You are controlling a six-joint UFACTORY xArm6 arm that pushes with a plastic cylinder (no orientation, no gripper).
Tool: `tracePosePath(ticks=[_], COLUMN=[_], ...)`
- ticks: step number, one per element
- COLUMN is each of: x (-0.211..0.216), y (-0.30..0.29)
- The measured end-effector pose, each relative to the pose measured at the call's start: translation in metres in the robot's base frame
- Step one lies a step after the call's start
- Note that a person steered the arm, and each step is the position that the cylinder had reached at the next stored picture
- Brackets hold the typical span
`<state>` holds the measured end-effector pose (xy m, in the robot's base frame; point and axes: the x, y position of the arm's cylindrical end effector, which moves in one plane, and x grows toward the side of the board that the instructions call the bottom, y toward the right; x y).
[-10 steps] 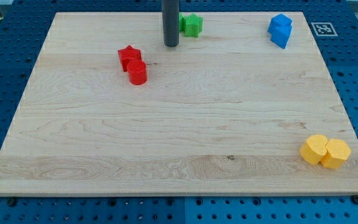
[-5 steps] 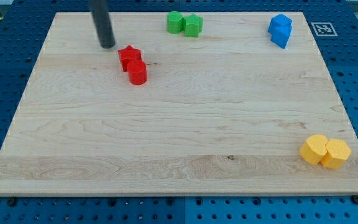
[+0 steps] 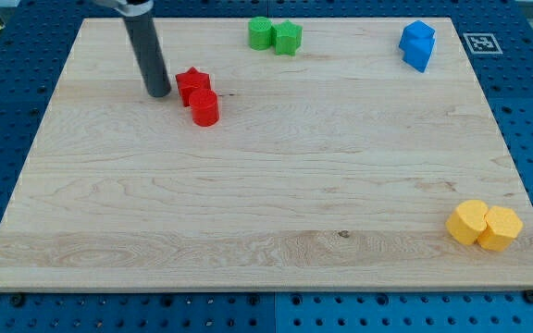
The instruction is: Move the red star to the center of the board
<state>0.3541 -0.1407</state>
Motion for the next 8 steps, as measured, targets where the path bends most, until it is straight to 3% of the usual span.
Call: tracePosePath(ticks=[5,7,8], x=[0.009,0.002,-0.021], y=[0.135,0.121,0.122])
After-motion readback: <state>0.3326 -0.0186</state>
